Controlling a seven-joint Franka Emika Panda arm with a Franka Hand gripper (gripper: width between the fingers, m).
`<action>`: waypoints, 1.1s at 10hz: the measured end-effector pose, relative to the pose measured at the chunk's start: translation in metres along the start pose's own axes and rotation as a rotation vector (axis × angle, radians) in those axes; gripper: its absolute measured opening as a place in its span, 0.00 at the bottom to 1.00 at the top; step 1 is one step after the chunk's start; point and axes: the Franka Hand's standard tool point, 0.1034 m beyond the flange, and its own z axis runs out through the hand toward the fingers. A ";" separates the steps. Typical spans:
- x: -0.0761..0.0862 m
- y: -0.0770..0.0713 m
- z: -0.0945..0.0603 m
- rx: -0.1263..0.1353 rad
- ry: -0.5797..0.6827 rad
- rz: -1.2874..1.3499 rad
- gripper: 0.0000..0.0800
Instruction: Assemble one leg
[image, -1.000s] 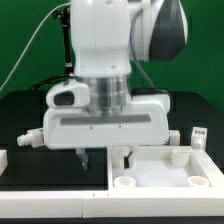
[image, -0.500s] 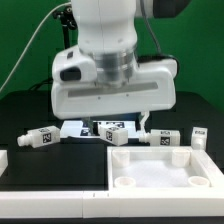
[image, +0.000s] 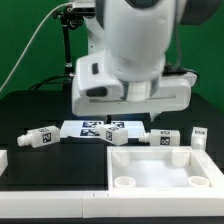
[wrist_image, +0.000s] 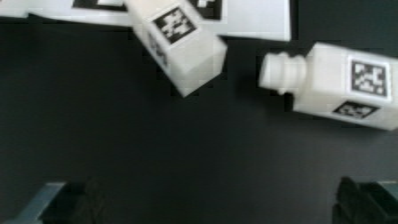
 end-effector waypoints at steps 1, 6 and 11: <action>-0.005 0.000 0.007 -0.002 -0.032 -0.015 0.81; -0.009 0.004 0.021 -0.065 -0.082 -0.022 0.81; -0.023 0.020 0.046 -0.110 -0.070 -0.021 0.81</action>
Offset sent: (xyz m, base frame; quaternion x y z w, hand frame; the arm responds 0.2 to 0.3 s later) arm 0.0000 0.0000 0.0000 0.0000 0.0000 0.0000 1.0000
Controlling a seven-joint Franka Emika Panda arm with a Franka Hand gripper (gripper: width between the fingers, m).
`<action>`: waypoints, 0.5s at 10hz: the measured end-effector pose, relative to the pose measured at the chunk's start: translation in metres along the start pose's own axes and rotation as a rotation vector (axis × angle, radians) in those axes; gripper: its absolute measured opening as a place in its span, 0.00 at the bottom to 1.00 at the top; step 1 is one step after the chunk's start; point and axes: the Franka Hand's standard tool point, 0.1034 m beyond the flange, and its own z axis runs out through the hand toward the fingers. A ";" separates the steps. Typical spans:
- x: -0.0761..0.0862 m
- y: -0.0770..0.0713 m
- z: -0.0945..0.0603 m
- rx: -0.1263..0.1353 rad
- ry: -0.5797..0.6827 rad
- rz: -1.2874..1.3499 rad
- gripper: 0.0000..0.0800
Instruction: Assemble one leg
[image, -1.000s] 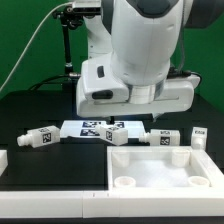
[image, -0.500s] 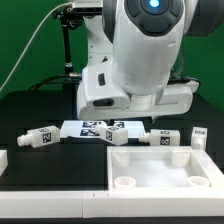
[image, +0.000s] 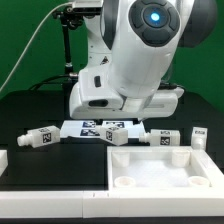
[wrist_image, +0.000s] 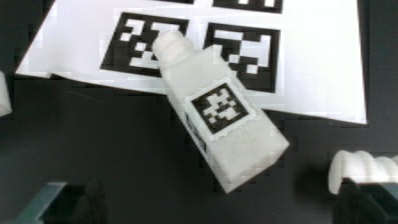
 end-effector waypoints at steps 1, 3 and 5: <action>0.000 0.000 0.000 0.000 0.000 0.000 0.81; -0.005 -0.004 0.014 -0.005 -0.036 0.015 0.81; -0.011 -0.013 0.042 -0.018 -0.091 0.026 0.81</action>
Offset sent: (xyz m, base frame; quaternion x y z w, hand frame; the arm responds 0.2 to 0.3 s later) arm -0.0530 0.0023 -0.0208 -0.0644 -0.0976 0.0634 0.9911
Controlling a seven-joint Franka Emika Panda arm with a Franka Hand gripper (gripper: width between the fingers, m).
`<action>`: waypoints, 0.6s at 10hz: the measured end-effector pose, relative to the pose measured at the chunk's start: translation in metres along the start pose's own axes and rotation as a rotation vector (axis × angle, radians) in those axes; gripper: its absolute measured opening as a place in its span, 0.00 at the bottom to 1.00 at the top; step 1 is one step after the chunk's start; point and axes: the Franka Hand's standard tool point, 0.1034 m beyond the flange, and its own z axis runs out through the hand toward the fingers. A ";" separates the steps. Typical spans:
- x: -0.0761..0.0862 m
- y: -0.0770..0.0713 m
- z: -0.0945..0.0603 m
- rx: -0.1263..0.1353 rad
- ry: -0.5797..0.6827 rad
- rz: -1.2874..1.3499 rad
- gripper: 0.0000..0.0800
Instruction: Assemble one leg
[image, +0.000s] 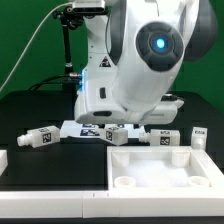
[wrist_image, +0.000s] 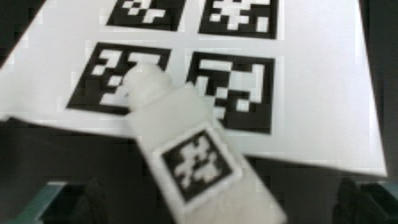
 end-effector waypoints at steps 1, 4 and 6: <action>0.002 0.000 0.004 0.000 0.012 0.000 0.81; 0.002 0.000 0.004 0.002 0.012 -0.001 0.81; 0.003 0.000 0.015 0.001 0.011 -0.009 0.81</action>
Offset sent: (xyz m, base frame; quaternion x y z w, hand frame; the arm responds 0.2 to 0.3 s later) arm 0.0000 0.0000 0.0000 0.0000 0.0000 0.0000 1.0000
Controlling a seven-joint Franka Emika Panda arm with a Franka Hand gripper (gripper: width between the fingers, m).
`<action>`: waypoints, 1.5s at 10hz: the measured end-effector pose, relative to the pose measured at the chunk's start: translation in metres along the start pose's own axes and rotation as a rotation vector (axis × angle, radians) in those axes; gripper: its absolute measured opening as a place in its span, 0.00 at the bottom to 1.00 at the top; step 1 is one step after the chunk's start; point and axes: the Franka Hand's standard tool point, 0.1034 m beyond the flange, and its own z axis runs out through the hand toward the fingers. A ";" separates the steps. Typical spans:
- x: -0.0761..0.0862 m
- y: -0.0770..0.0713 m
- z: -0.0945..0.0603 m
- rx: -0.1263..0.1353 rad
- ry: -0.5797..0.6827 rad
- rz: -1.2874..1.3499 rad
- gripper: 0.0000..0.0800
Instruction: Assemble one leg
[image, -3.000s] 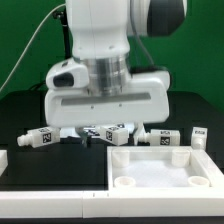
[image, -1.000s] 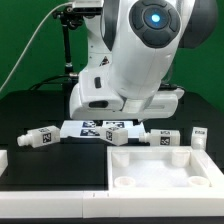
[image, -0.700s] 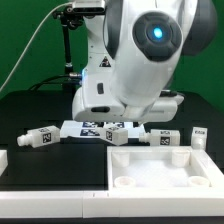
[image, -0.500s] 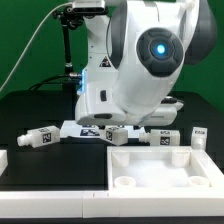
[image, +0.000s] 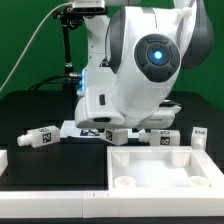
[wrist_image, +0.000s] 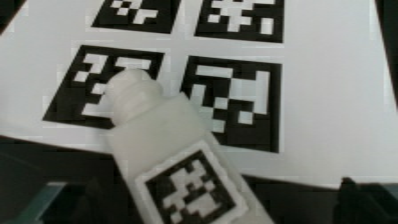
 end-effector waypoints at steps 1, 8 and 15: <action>0.000 0.001 0.003 0.001 -0.005 0.002 0.81; -0.011 0.003 -0.026 0.057 -0.063 0.033 0.35; -0.012 -0.005 -0.104 0.059 0.319 0.035 0.36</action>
Offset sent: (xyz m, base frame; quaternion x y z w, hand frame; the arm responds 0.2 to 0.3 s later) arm 0.0000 0.0000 0.0000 0.0000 0.0000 0.0000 1.0000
